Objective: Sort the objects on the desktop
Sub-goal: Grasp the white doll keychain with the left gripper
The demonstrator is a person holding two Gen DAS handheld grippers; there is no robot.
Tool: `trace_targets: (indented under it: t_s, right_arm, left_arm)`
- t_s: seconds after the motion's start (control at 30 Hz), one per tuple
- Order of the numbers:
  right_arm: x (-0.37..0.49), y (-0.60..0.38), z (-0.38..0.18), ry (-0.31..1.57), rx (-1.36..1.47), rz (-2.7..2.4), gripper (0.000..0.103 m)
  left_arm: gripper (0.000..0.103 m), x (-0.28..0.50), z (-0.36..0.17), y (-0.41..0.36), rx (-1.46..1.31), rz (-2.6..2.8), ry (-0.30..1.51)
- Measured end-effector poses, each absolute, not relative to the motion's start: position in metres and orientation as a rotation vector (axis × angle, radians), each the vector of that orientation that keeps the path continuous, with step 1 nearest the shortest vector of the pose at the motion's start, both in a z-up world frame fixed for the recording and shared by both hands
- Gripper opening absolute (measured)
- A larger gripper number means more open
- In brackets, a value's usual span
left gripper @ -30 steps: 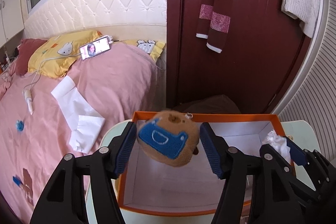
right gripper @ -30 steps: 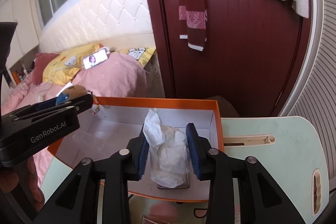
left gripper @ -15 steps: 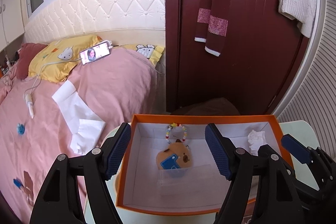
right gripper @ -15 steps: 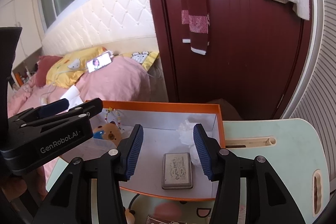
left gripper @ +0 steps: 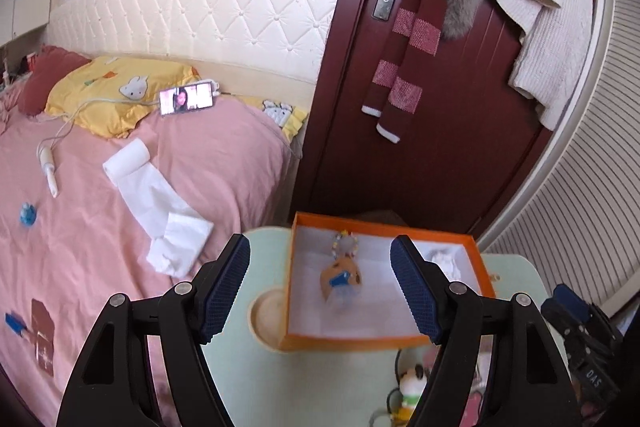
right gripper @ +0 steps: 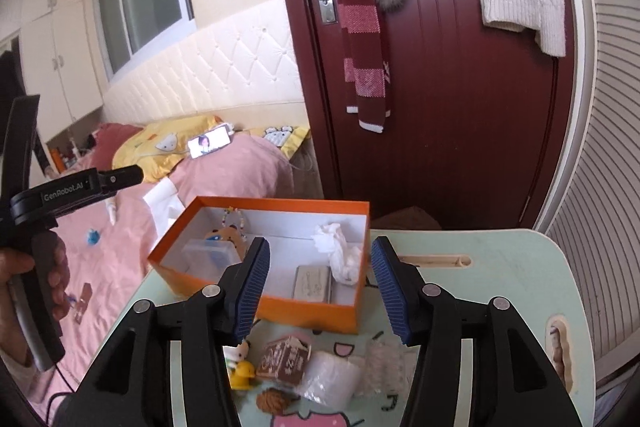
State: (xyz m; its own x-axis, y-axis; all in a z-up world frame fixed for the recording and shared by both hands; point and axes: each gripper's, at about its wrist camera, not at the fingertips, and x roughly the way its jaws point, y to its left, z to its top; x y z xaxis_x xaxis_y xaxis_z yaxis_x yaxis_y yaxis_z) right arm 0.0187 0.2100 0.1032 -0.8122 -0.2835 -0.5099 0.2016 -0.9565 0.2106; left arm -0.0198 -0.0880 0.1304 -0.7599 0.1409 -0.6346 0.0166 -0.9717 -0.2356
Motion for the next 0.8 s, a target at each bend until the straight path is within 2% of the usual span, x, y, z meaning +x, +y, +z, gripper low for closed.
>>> trace_targets:
  t_s: [0.2, 0.23, 0.33, 0.43, 0.5, 0.63, 0.77, 0.8]
  right_arm:
    - [0.057, 0.237, 0.062, -0.285, 0.852, -2.783, 0.056]
    - [0.061, 0.239, 0.055, -0.293, 0.862, -2.777, 0.056]
    - [0.064, 0.239, 0.041, -0.254, 0.903, -2.777, 0.056]
    - [0.067, 0.244, 0.037, -0.332, 0.89, -2.797, 0.056]
    - [0.066, 0.247, 0.036, -0.397, 0.892, -2.773, 0.056]
    - [0.064, 0.245, 0.033, -0.375, 0.911, -2.774, 0.056]
    - [0.067, 0.239, 0.032, -0.358, 0.906, -2.753, 0.056]
    - [0.067, 0.235, 0.032, -0.341, 0.902, -2.747, 0.056]
  left_arm:
    - [0.073, 0.028, 0.073, -0.078, -1.15, 2.684, -0.51]
    - [0.073, 0.032, 0.064, -0.069, -1.182, 2.654, -0.49]
    - [0.073, 0.043, 0.047, -0.031, -1.245, 2.596, -0.239]
    - [0.073, 0.052, 0.034, 0.002, -1.254, 2.564, -0.08]
    - [0.073, 0.056, 0.028, 0.016, -1.263, 2.538, -0.025]
    - [0.073, 0.06, 0.017, 0.043, -1.272, 2.541, 0.139]
    - [0.072, 0.059, 0.014, 0.054, -1.236, 2.557, 0.198]
    - [0.069, 0.059, 0.014, 0.056, -1.232, 2.557, 0.215]
